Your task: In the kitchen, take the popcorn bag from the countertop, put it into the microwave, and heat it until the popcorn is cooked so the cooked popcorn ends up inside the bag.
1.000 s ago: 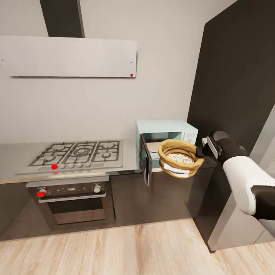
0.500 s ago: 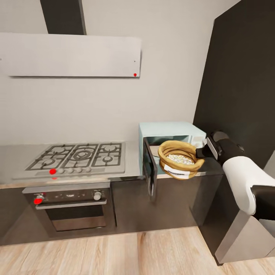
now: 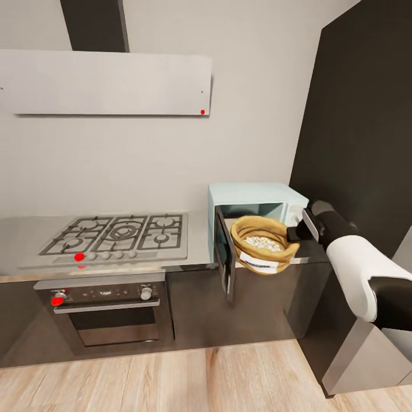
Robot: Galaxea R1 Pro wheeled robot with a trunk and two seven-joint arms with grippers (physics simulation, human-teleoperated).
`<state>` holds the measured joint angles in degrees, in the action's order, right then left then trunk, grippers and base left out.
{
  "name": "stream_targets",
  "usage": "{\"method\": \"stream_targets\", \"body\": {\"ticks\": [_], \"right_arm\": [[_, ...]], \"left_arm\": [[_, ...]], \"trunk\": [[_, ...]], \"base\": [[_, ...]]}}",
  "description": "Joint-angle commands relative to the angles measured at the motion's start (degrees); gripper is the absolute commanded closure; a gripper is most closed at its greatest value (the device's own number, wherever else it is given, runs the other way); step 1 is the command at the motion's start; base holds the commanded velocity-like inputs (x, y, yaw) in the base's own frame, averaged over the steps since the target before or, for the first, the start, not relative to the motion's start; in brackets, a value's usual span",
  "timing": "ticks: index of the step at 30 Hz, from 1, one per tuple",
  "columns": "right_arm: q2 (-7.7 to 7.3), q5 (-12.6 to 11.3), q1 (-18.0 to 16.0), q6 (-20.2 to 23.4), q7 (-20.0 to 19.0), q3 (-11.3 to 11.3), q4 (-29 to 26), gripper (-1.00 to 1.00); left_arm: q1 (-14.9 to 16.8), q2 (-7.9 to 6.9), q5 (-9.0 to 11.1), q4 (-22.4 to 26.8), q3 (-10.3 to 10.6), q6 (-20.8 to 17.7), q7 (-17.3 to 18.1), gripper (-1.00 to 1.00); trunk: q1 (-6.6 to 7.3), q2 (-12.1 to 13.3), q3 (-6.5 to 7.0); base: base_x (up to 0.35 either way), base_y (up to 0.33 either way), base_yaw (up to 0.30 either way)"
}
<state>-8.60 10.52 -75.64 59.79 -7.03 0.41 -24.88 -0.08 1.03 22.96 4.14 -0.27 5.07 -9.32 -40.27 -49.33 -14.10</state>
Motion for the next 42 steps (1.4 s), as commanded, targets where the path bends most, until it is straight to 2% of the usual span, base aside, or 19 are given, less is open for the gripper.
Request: {"method": "stream_targets", "body": {"ticks": [1,5,11,42], "right_arm": [[-0.02,0.55,-0.04,0.21,-0.19,0.03,0.45,1.0],[-0.08,0.54,-0.04,0.21,1.42,0.03,0.98,1.0],[-0.16,0.55,-0.04,0.21,1.67,0.03,2.14,1.0],[-0.1,0.55,-0.06,0.21,1.66,0.01,2.47,1.0]], "left_arm": [[-0.01,0.02,0.24,0.08,0.0,0.11,-0.17,-1.0],[-0.01,0.05,0.24,0.08,-0.01,0.11,-0.17,-1.0],[-0.01,0.02,0.24,0.08,0.05,0.11,-0.17,-1.0],[-0.01,0.02,0.24,0.08,0.09,0.11,-0.14,-1.0]], "trunk": [[-0.01,-0.05,-0.07],[-0.01,-0.05,-0.07],[-0.01,-0.05,-0.07],[-0.01,-0.05,-0.07]], "base": [[0.0,0.0,0.0],[0.0,0.0,0.0],[0.066,0.0,0.0],[0.198,0.0,0.0]]}}
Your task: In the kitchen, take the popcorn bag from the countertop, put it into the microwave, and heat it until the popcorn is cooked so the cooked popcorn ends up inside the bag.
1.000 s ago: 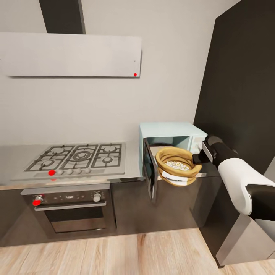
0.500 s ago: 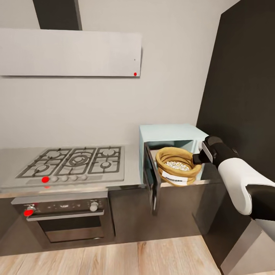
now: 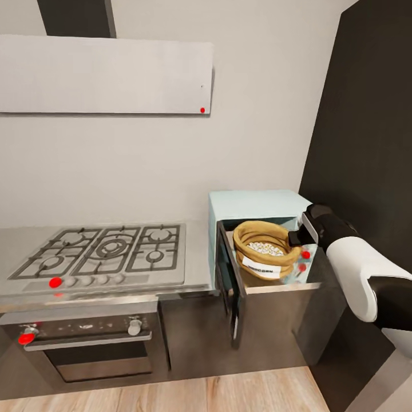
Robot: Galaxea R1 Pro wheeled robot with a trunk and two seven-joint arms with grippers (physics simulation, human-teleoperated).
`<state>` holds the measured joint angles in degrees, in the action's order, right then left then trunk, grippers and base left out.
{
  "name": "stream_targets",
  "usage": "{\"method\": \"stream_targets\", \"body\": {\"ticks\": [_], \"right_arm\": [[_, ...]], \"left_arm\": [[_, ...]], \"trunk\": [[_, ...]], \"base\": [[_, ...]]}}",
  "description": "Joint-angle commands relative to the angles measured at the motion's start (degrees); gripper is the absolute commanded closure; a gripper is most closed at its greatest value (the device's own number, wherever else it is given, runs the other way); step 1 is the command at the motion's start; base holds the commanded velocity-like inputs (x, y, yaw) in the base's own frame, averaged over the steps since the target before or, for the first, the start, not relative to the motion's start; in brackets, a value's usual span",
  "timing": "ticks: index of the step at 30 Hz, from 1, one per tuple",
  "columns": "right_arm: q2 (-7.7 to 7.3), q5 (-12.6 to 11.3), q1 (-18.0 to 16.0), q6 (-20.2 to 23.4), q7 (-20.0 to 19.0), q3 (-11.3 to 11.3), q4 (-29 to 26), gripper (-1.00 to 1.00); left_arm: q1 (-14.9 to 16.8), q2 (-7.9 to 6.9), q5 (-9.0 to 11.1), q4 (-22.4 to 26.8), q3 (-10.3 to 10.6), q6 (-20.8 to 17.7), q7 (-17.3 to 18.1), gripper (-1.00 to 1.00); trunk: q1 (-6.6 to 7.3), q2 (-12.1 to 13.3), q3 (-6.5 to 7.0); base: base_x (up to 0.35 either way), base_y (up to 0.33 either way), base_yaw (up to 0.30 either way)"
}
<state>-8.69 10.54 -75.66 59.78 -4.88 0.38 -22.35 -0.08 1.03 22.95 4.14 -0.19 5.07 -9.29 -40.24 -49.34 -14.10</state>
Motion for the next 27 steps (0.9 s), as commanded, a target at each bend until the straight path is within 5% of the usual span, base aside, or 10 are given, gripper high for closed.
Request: {"method": "stream_targets", "body": {"ticks": [1,20,27], "right_arm": [[-0.01,0.49,-0.04,0.22,-0.53,0.03,-0.06,1.0],[-0.01,0.44,-0.04,0.22,-0.57,-0.03,0.92,1.0],[-0.1,0.45,-0.01,0.22,-0.56,-0.03,0.92,1.0]], "left_arm": [[-0.01,0.02,0.25,0.08,0.0,0.11,-0.18,-1.0],[-0.01,0.02,0.25,0.08,-0.03,0.11,-0.19,-1.0],[-0.01,0.02,0.25,0.08,-0.07,0.11,-0.2,-1.0]], "trunk": [[-0.03,-0.05,-0.07],[-0.03,-0.05,-0.07],[-0.03,-0.05,-0.07]], "base": [[0.247,0.0,0.0],[0.241,0.0,0.0],[0.02,0.0,0.0]]}}
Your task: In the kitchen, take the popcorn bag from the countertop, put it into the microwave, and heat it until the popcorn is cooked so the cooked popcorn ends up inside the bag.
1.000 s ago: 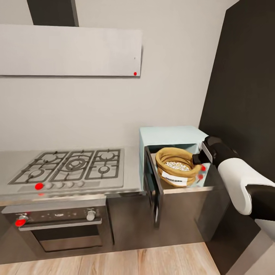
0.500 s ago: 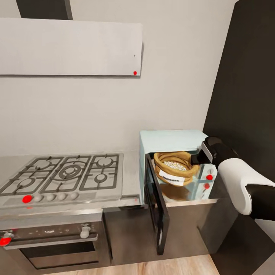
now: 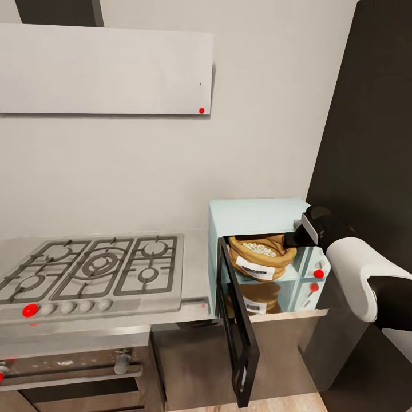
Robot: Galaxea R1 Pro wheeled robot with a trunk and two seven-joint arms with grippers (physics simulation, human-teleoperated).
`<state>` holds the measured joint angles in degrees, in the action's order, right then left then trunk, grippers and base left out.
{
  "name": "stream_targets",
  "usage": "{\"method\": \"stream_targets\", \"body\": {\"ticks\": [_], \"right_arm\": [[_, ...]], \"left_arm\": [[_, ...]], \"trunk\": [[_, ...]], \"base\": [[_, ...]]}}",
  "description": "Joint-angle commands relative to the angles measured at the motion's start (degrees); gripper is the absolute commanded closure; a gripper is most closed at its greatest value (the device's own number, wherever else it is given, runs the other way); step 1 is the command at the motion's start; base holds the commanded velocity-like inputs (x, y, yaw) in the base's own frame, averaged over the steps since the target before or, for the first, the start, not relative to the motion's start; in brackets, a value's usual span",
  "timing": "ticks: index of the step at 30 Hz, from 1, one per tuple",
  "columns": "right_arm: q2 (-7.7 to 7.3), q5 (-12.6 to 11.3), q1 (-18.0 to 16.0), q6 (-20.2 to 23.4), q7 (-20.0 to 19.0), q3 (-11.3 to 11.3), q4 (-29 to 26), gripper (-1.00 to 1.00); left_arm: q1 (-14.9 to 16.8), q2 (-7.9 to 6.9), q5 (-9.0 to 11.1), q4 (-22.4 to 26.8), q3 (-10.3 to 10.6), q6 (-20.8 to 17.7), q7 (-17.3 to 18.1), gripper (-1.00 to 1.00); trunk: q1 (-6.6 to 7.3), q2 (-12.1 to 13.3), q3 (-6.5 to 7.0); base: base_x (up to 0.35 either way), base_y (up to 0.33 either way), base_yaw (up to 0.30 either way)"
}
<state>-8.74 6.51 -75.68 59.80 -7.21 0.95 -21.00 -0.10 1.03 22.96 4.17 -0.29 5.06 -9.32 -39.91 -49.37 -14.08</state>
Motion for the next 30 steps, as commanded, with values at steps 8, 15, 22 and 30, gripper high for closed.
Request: {"method": "stream_targets", "body": {"ticks": [8,15,22,30], "right_arm": [[-0.05,4.45,-0.01,0.2,1.76,-0.59,-0.44,-1.0],[-0.14,4.46,-0.03,0.2,1.2,-0.75,-1.27,-1.0],[-0.15,4.24,-0.03,0.2,0.98,-1.03,-1.57,-1.0],[-0.67,4.03,-0.06,0.2,0.84,-1.09,-7.23,-1.0]], "left_arm": [[0.02,0.02,0.25,0.05,0.03,0.13,-0.17,-1.0],[0.02,0.02,0.25,0.05,0.03,0.13,-0.17,-1.0],[0.02,0.04,0.25,0.05,0.06,0.13,-0.16,-1.0],[0.02,0.11,0.25,0.05,0.02,0.13,-0.17,-1.0]], "trunk": [[-0.37,-0.02,-0.09],[-0.37,-0.02,-0.09],[-0.37,-0.02,-0.09],[-0.37,-0.02,-0.09]], "base": [[0.0,0.0,0.0],[0.0,0.0,0.0],[-0.032,0.0,0.0],[-0.315,0.0,0.0]]}}
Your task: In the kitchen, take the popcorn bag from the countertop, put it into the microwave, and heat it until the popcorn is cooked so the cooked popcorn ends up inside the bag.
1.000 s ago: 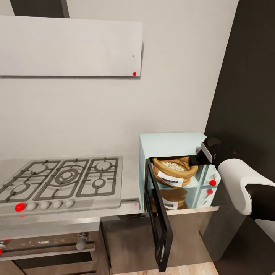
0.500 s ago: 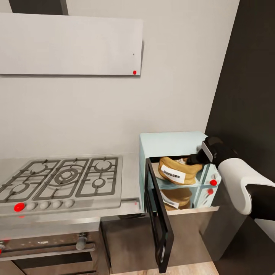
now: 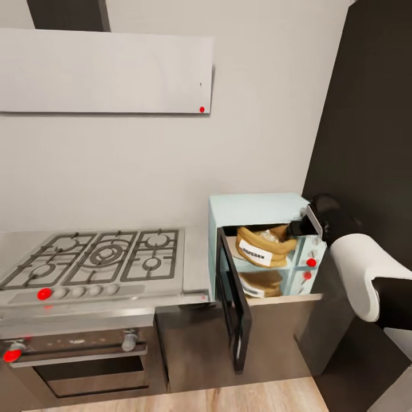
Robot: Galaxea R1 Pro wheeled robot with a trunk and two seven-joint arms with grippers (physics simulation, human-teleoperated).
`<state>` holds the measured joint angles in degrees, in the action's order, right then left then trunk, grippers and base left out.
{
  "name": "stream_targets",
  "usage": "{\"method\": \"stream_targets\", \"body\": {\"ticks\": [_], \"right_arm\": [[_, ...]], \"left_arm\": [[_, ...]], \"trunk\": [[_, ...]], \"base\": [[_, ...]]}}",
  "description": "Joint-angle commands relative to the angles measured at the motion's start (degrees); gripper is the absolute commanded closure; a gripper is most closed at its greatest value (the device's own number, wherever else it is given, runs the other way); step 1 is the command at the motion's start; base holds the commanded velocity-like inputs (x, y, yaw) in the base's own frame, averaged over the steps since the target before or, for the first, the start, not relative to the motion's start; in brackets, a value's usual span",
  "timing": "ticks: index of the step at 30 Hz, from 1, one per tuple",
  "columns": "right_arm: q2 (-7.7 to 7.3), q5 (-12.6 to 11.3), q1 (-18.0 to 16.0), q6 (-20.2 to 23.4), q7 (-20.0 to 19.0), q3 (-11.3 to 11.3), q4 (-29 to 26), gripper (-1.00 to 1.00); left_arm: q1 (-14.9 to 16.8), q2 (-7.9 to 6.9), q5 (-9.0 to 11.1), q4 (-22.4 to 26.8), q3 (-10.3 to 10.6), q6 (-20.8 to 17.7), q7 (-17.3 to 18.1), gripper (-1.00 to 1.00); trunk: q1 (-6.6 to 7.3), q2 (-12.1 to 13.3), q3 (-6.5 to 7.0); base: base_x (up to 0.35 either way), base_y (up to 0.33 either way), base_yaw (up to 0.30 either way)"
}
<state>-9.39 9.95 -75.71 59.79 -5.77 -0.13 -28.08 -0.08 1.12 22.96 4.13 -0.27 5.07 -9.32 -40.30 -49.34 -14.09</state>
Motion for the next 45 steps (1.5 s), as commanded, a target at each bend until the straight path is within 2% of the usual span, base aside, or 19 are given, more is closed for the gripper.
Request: {"method": "stream_targets", "body": {"ticks": [1,3,6,11,13,14,15,18,19,22,24,26,29,30,31,33,35,39,45], "right_arm": [[-0.01,0.51,0.01,0.21,-0.73,-0.06,-2.84,-1.0],[0.03,0.45,-0.01,0.21,-1.46,-0.91,-7.44,-1.0],[0.23,0.42,0.02,0.21,-3.62,-3.38,-13.26,-1.0],[0.06,0.57,0.38,0.21,-4.87,-4.15,-14.55,-1.0],[-0.17,0.7,2.93,0.21,-4.95,-4.18,-14.54,-1.0],[-0.19,0.69,5.51,0.21,-4.95,-4.18,-14.54,-1.0],[0.05,0.79,9.67,0.21,-4.54,-4.18,-14.54,-1.0],[0.49,0.52,16.29,0.21,-4.57,-4.18,-14.55,-1.0],[0.53,0.45,17.4,-0.52,-4.64,-4.18,-14.55,-1.0],[0.69,-0.37,19.81,-5.91,-5.34,-4.25,-14.58,-1.0],[0.59,-3.85,22.97,-17.01,-7.9,-4.26,-14.62,-1.0],[0.56,-5.52,25.22,-24.78,-9.03,-4.27,-14.63,-1.0],[0.65,-6.32,26.23,-30.57,-9.31,-4.3,-14.53,-1.0],[0.67,-7.37,26.39,-33.03,-9.33,-4.33,-14.48,-1.0],[0.64,-9.58,26.45,-35.29,-9.2,-4.3,-14.47,-1.0],[0.65,-12.2,26.48,-37.56,-9.22,-4.29,-14.44,-1.0],[0.68,-13.35,26.49,-40.24,-9.3,-4.28,-13.94,-1.0],[0.69,-13.79,26.5,-46.63,-9.43,-4.27,-10.62,-1.0],[0.67,-13.82,26.5,-47.91,-9.54,-4.27,-9.91,-1.0]], "left_arm": [[-0.01,0.02,0.24,0.08,0.01,0.11,-0.17,-1.0],[-0.01,0.03,0.24,0.08,0.01,0.11,-0.17,-1.0],[-0.01,0.02,0.24,0.08,0.01,0.11,-0.17,-1.0],[-0.01,0.02,0.24,0.08,0.01,0.11,-0.17,-1.0],[-0.01,0.02,0.24,0.07,0.01,0.11,-0.17,-1.0],[-0.01,0.02,0.24,0.08,0.01,0.11,-0.17,-1.0],[-0.01,0.02,0.24,0.08,0.01,0.11,-0.17,-1.0],[-0.01,0.02,0.24,0.08,0.03,0.11,-0.17,-1.0],[-0.01,0.02,0.24,0.08,0.05,0.11,-0.17,-1.0],[-0.01,-0.04,0.24,0.08,0.09,0.11,-0.17,-1.0],[-0.01,-0.06,0.24,0.08,0.06,0.11,-0.17,-1.0],[-0.01,-0.07,0.24,0.08,0.08,0.11,-0.17,-1.0],[-0.02,-0.07,0.24,0.08,0.06,0.11,-0.17,-1.0],[-0.01,-0.07,0.24,0.08,0.05,0.11,-0.17,-1.0],[-0.01,-0.07,0.24,0.08,0.05,0.11,-0.17,-1.0],[-0.01,-0.07,0.24,0.1,0.02,0.11,-0.17,-1.0],[-0.01,-0.03,0.24,0.13,0.01,0.11,-0.17,-1.0],[-0.01,-0.06,0.24,0.1,0.09,0.11,-0.17,-1.0],[-0.01,-0.07,0.24,0.11,0.1,0.11,-0.17,-1.0]], "trunk": [[0.02,-0.05,-0.08],[0.02,-0.05,-0.08],[0.02,-0.05,-0.08],[0.02,-0.05,-0.08],[0.02,-0.05,-0.08],[0.02,-0.05,-0.08],[0.02,-0.05,-0.08],[0.02,-0.05,-0.08],[0.02,-0.05,-0.08],[0.02,-0.05,-0.08],[0.02,-0.05,-0.08],[0.02,-0.05,-0.08],[0.02,-0.05,-0.08],[0.02,-0.05,-0.08],[0.02,-0.05,-0.08],[0.02,-0.05,-0.08],[0.02,-0.05,-0.08],[0.02,-0.05,-0.08],[0.02,-0.05,-0.08]], "base": [[-0.345,0.0,0.0],[-0.345,0.0,0.0],[-0.346,0.0,0.0],[-0.346,0.0,0.0],[-0.346,0.0,0.0],[-0.345,0.0,0.0],[-0.337,0.0,0.0],[-0.288,0.0,0.0],[-0.188,0.0,0.0],[-0.062,0.0,0.0],[-0.013,0.0,0.0],[-0.004,0.0,0.0],[-0.001,0.0,0.0],[0.0,0.0,0.0],[0.0,0.0,0.0],[0.0,0.0,0.0],[0.0,0.0,0.0],[0.109,0.0,0.0],[0.221,0.0,0.0]]}}
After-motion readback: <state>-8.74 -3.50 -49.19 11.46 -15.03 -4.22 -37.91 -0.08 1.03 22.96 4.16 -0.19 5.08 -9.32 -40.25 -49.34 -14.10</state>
